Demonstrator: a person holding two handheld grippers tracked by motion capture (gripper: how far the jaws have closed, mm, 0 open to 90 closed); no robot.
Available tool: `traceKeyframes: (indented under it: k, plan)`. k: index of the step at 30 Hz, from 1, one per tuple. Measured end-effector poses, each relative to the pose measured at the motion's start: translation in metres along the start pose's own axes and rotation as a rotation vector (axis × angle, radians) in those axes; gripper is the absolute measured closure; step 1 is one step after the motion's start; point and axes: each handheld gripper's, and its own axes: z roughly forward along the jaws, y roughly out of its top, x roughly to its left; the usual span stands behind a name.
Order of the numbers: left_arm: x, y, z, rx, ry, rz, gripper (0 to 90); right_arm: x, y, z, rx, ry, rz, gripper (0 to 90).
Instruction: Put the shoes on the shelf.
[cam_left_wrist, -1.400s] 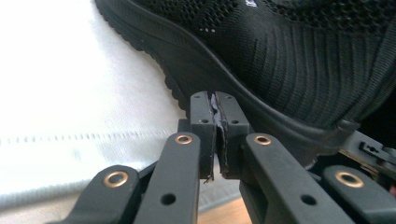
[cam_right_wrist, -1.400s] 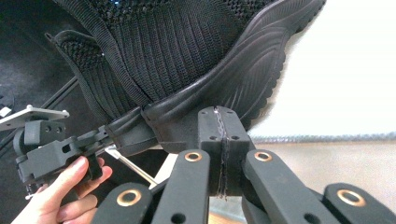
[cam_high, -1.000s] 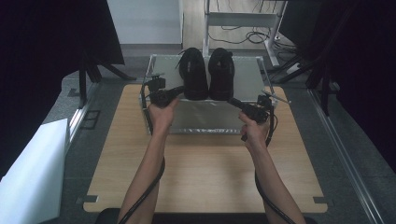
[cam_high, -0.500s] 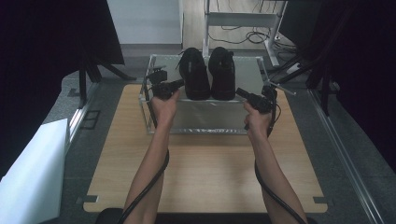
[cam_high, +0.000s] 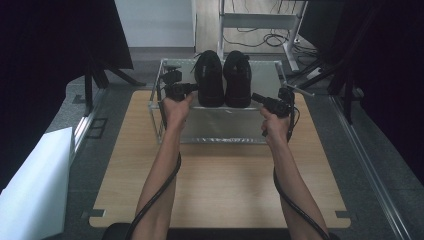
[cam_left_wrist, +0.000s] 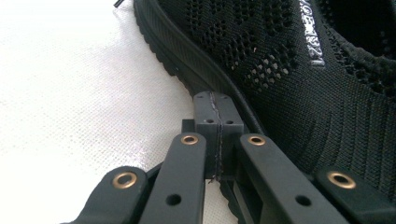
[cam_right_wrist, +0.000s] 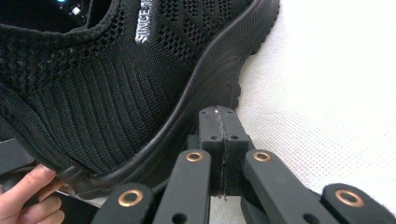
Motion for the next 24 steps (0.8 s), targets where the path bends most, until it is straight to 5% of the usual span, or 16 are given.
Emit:
traceKeyframes:
  k: [8,15,19,24]
  plan:
    - [0.002,-0.005,-0.006,-0.047,-0.031,-0.003,89.8,-0.004,-0.001,-0.002,-0.004,0.025,0.004,90.0]
    - [0.003,-0.024,-0.029,-0.156,-0.048,0.019,67.5,-0.009,-0.005,-0.013,-0.042,0.096,-0.011,80.1]
    - [0.001,-0.037,-0.042,-0.192,-0.045,0.069,59.4,-0.012,-0.008,-0.020,-0.037,0.129,-0.015,75.4]
    - [0.006,-0.056,-0.057,-0.228,-0.090,0.089,48.7,-0.013,-0.015,-0.034,-0.038,0.182,-0.046,66.9]
